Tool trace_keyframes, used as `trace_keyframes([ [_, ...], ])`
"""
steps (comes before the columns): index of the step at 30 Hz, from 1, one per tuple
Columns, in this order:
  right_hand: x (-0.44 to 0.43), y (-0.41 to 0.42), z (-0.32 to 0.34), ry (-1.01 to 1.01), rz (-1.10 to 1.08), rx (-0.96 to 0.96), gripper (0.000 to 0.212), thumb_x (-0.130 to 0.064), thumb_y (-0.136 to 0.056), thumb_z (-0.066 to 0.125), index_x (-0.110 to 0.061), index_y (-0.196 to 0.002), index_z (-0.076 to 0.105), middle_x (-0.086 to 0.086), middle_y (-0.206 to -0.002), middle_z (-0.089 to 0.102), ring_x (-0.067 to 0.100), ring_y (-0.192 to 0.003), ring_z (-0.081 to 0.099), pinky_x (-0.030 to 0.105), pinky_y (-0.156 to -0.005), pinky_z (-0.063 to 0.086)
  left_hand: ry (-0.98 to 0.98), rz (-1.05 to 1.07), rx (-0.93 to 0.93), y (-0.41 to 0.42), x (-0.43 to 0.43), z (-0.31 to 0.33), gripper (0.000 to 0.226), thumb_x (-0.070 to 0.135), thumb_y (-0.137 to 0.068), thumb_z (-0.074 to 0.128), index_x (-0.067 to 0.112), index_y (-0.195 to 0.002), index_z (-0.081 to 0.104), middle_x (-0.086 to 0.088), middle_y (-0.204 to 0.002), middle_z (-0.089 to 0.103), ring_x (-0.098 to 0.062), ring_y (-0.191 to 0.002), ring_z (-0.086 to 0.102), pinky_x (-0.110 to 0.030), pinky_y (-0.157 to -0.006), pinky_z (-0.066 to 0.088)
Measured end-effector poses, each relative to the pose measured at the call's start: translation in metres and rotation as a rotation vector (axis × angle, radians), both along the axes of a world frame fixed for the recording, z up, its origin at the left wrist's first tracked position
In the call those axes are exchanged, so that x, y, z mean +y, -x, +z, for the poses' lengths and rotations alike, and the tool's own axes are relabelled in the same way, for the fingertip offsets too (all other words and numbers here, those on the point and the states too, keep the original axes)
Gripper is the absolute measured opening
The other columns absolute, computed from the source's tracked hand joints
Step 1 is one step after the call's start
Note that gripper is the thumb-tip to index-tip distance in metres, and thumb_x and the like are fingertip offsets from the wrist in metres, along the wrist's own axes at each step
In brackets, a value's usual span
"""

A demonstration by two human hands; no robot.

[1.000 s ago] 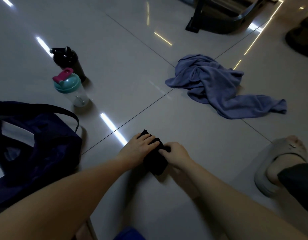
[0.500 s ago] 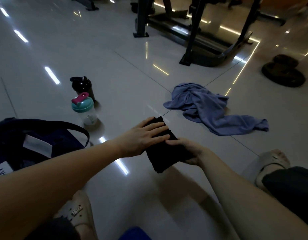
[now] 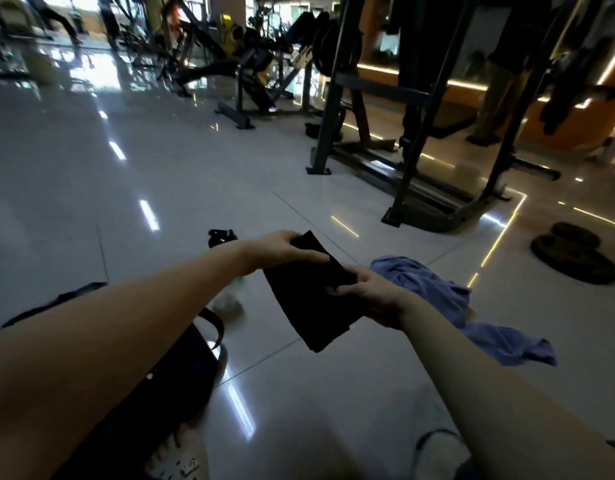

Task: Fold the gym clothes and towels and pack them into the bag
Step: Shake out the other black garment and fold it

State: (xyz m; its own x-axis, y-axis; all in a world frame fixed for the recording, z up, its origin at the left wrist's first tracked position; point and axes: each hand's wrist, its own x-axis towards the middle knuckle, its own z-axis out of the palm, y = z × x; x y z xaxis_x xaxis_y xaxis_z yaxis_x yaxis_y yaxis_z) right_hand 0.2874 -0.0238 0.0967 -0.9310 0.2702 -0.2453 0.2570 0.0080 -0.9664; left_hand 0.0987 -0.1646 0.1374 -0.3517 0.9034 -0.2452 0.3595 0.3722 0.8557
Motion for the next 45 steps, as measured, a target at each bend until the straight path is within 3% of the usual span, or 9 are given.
trace_keyframes([
  [5,-0.014,0.038,0.027,0.030,0.179,0.048,0.038,-0.001,-0.094,0.063,-0.013,-0.130,0.063,0.006,-0.102,0.070,0.018,-0.090,0.068,0.026,-0.069,0.052,0.040,0.120,0.079,0.026,-0.032,0.031,0.060,0.063,-0.073,0.080,0.010,-0.101,0.076,-0.008,-0.094,0.078,-0.023,-0.086,0.075,-0.031,-0.073,0.057],
  [8,-0.025,0.071,0.032,0.059,0.280,0.047,0.036,0.000,-0.093,0.064,-0.011,-0.128,0.063,0.007,-0.102,0.070,0.019,-0.088,0.068,0.027,-0.066,0.051,0.061,0.255,0.203,0.039,-0.051,0.039,0.064,0.071,-0.066,0.080,0.012,-0.092,0.076,-0.006,-0.088,0.078,-0.022,-0.082,0.075,-0.037,-0.075,0.058],
  [12,-0.047,0.120,0.034,-0.003,0.393,0.008,0.033,0.003,-0.086,0.068,-0.003,-0.119,0.065,0.011,-0.098,0.068,0.025,-0.088,0.066,0.032,-0.072,0.050,0.045,0.392,0.427,0.050,-0.083,0.048,0.037,0.055,-0.078,0.081,0.020,-0.077,0.071,0.007,-0.070,0.070,-0.005,-0.063,0.065,-0.024,-0.060,0.049],
  [15,-0.068,0.144,0.039,-0.022,0.501,0.028,0.030,0.000,-0.086,0.068,0.000,-0.116,0.064,0.012,-0.092,0.067,0.020,-0.079,0.067,0.028,-0.063,0.050,0.067,0.463,0.589,0.056,-0.108,0.046,0.040,0.059,-0.079,0.077,0.021,-0.078,0.067,0.003,-0.076,0.069,-0.011,-0.068,0.064,-0.031,-0.066,0.050],
  [19,-0.098,0.160,0.031,0.034,0.572,0.107,0.037,-0.019,-0.090,0.075,-0.014,-0.126,0.066,0.011,-0.116,0.073,0.026,-0.106,0.072,0.037,-0.089,0.058,0.111,0.530,0.664,0.068,-0.138,0.036,0.055,0.078,-0.068,0.066,0.026,-0.084,0.067,0.006,-0.083,0.069,-0.013,-0.077,0.066,-0.037,-0.073,0.055],
  [26,-0.123,0.196,-0.004,-0.201,0.471,0.112,0.030,-0.013,-0.092,0.072,-0.019,-0.121,0.068,0.003,-0.106,0.076,0.018,-0.099,0.074,0.036,-0.090,0.059,0.167,0.534,0.503,0.095,-0.162,0.004,0.036,0.063,-0.082,0.072,0.027,-0.082,0.063,0.008,-0.082,0.066,-0.007,-0.076,0.062,-0.024,-0.062,0.042],
  [33,-0.162,0.264,-0.040,-0.570,0.442,-0.036,0.040,-0.030,-0.076,0.088,-0.013,-0.106,0.068,0.006,-0.096,0.072,0.020,-0.087,0.072,0.031,-0.075,0.061,0.313,0.320,0.358,0.150,-0.222,-0.052,0.056,0.037,-0.069,0.091,0.026,-0.117,0.063,0.008,-0.104,0.068,-0.011,-0.096,0.065,-0.031,-0.086,0.056],
  [40,-0.222,0.341,-0.093,-0.907,0.662,-0.045,0.039,-0.020,-0.084,0.074,-0.013,-0.121,0.063,0.008,-0.114,0.069,0.026,-0.105,0.066,0.044,-0.093,0.054,0.304,0.569,0.179,0.192,-0.285,-0.149,0.041,0.031,-0.071,0.091,0.020,-0.102,0.067,0.000,-0.098,0.070,-0.017,-0.089,0.069,-0.034,-0.078,0.059],
  [45,-0.243,0.370,-0.138,-1.027,0.598,0.012,0.030,-0.030,-0.080,0.075,-0.017,-0.101,0.058,0.004,-0.100,0.067,0.030,-0.097,0.063,0.039,-0.074,0.049,0.315,0.743,-0.026,0.209,-0.304,-0.206,0.075,0.030,-0.073,0.090,0.012,-0.138,0.057,-0.005,-0.127,0.063,-0.013,-0.101,0.061,-0.022,-0.078,0.049],
])
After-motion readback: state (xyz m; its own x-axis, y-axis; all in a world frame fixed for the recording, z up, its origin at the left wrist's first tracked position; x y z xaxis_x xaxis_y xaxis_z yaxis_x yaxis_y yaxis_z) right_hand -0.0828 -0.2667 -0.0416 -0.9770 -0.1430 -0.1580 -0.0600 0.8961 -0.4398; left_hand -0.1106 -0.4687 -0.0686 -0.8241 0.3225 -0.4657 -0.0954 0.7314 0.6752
